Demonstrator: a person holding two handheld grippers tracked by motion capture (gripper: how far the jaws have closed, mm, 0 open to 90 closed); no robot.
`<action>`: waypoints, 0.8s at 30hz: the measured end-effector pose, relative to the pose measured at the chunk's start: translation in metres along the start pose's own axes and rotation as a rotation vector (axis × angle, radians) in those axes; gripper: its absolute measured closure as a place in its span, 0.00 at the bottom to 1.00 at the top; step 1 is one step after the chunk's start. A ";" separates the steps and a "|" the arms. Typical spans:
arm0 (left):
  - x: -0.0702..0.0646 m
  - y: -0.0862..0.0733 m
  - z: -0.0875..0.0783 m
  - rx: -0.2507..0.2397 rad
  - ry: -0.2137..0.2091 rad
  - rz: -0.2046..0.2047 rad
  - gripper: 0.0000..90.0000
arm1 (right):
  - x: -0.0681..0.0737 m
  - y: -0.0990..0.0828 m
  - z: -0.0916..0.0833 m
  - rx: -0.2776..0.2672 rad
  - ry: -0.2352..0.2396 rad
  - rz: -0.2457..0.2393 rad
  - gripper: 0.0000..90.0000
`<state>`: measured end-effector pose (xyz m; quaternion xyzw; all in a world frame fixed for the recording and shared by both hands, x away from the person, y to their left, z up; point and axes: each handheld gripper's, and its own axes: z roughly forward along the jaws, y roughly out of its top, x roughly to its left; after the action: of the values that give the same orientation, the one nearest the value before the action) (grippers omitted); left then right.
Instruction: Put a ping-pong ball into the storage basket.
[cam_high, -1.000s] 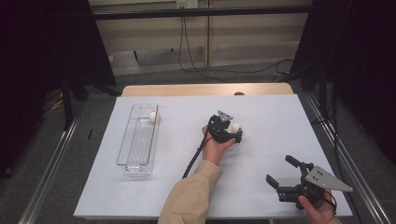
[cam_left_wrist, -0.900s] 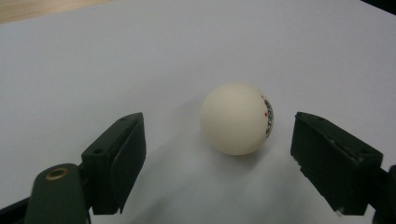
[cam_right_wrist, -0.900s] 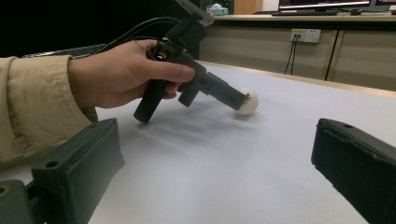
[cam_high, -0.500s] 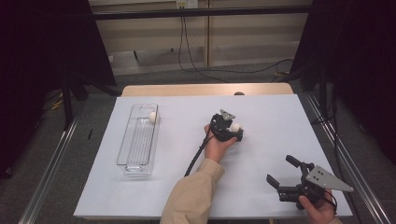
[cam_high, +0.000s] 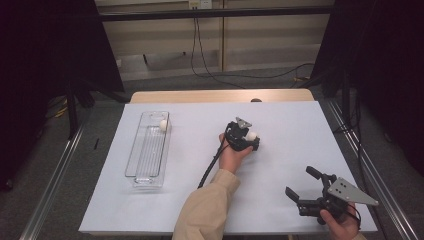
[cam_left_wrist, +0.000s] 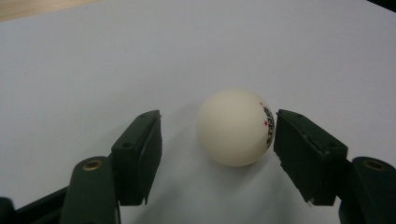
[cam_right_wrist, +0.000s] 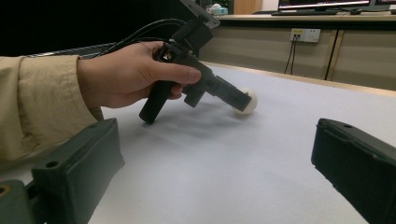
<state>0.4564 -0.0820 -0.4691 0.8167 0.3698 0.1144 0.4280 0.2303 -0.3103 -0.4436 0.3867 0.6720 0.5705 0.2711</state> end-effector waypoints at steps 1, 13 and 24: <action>0.000 0.000 0.000 -0.002 -0.002 0.002 0.39 | 0.000 0.000 0.000 0.000 0.000 -0.001 0.01; -0.001 0.001 0.004 0.022 -0.031 0.021 0.50 | 0.000 0.000 0.000 0.001 0.002 -0.001 0.01; -0.002 0.002 0.001 0.045 -0.047 0.020 0.57 | -0.001 0.000 0.000 0.002 -0.002 -0.001 0.01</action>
<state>0.4567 -0.0848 -0.4681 0.8323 0.3538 0.0912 0.4168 0.2307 -0.3112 -0.4441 0.3873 0.6725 0.5691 0.2717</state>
